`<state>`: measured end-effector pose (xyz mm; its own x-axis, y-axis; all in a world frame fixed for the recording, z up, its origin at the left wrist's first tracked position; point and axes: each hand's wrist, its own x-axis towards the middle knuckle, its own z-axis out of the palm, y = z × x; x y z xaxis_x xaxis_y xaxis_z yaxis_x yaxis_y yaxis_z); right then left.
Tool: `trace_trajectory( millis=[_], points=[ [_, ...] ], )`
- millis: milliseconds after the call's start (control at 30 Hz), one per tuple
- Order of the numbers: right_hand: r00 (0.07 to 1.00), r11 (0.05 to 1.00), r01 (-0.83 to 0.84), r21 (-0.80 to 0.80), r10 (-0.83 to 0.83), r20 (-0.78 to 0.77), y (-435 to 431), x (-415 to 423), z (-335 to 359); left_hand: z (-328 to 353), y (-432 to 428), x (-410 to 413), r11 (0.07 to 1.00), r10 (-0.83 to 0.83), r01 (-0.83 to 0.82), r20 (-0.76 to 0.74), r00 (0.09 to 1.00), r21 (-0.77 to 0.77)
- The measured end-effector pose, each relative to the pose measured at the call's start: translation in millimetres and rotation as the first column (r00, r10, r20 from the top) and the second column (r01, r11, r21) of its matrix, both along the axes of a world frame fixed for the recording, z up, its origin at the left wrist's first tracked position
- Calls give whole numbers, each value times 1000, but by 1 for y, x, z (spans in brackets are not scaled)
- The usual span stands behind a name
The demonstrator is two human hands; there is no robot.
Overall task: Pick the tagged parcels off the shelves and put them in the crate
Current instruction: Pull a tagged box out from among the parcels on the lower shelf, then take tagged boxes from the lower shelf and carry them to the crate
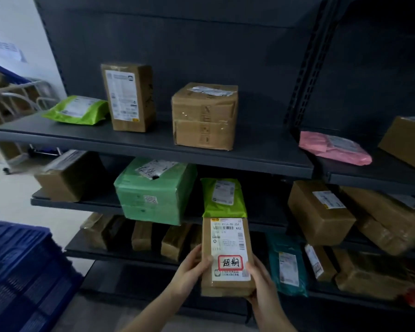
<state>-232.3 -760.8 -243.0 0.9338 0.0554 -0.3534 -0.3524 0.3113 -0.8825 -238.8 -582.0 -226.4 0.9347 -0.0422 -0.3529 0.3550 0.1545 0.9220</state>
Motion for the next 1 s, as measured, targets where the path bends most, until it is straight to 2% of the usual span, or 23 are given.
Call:
trace_trajectory(
  millis=[233, 400, 533, 767, 1000],
  points=[
    [991, 988, -128, -87, 131, 35, 105, -51, 6, 4, 108, -70, 994, 98, -99, -24, 995, -50],
    [980, 968, -179, -178, 191, 53, 182, -83, 5, -2, 184, -111, 988, 154, -154, -11, 988, -30],
    [972, 951, -210, -228, 228, 56, 231, -92, -3, -12, 233, -131, 963, 268, -269, -58, 962, -13],
    [957, 895, -271, -354, 290, 1, 286, -70, -31, -38, 306, -134, 890, 456, -451, -155, 876, 68],
    [935, 868, -355, -347, 338, -110, 328, -12, -60, -73, 358, -106, 859, 512, -505, -189, 838, 89]
  ],
)
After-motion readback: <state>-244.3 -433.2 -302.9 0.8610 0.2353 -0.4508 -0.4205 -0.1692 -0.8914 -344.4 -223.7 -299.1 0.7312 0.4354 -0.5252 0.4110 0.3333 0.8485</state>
